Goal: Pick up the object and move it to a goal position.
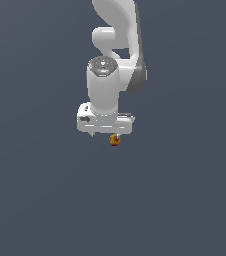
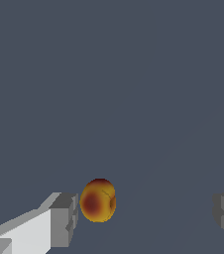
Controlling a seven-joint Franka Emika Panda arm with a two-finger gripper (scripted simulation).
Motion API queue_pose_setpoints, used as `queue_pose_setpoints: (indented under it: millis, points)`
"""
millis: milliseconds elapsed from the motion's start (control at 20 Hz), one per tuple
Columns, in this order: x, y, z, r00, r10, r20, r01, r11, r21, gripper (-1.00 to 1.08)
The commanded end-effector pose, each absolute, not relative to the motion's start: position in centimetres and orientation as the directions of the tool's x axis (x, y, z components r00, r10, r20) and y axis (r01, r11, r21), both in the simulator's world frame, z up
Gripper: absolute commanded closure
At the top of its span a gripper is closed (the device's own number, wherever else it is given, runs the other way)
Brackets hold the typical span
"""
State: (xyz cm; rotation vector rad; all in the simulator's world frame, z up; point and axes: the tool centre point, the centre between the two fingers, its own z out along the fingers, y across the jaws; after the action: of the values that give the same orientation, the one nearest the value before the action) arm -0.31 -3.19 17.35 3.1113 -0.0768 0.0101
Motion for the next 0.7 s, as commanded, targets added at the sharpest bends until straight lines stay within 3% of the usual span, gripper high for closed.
queue_pose_setpoints:
  millis: [0, 650]
  points:
    - [-0.31, -3.19, 17.35, 0.999, -0.049, 0.007, -0.049, -0.998, 0.029, -0.92]
    - [-0.93, -3.47, 17.10, 0.999, -0.052, -0.007, -0.052, -0.999, 0.008, -0.92]
